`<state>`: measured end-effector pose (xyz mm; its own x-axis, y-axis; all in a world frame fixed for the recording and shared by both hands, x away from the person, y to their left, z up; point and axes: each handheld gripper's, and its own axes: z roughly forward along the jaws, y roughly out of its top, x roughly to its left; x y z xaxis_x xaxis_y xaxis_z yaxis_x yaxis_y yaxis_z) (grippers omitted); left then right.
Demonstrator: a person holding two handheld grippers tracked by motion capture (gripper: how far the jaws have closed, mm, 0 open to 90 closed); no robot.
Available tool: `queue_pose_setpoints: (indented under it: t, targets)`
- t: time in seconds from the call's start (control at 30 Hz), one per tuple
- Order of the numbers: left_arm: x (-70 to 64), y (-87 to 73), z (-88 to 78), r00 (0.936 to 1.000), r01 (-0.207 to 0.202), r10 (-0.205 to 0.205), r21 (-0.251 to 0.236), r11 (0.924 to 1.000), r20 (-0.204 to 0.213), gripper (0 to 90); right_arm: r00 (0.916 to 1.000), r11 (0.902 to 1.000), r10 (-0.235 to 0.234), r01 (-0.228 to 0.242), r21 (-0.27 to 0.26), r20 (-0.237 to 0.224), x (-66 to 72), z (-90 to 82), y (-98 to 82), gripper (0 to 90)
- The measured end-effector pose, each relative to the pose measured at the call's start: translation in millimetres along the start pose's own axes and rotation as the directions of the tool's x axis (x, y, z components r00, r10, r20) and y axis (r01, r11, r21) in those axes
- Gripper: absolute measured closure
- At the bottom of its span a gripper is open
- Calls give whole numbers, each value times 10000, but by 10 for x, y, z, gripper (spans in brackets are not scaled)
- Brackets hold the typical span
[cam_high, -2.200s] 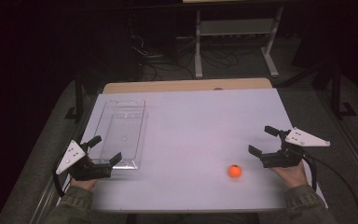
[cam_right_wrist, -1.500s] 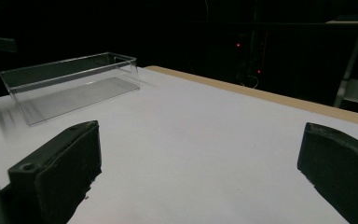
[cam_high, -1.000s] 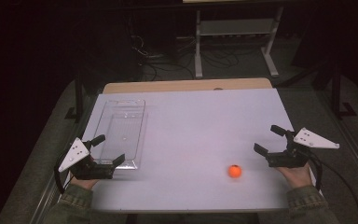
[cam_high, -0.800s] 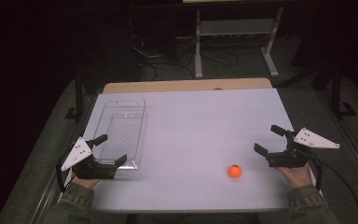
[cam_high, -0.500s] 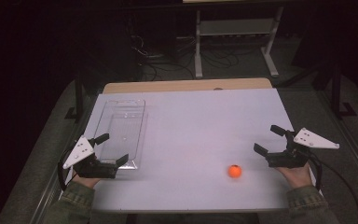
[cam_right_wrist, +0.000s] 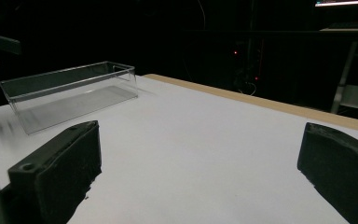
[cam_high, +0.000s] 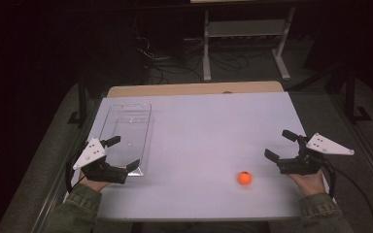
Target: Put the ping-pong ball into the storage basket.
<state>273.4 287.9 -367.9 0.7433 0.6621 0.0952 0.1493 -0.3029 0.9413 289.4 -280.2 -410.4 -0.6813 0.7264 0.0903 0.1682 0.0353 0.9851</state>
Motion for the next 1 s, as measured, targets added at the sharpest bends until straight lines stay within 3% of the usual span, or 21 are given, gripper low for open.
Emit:
queue_pose_setpoints:
  t: [1.0]
  targets:
    - [-84, 276, 314, 9944, -501, 455, 458, 9977, 957, 0, 9999, 9999, 31, -29, -160, 110, -15, -31, -7, 0]
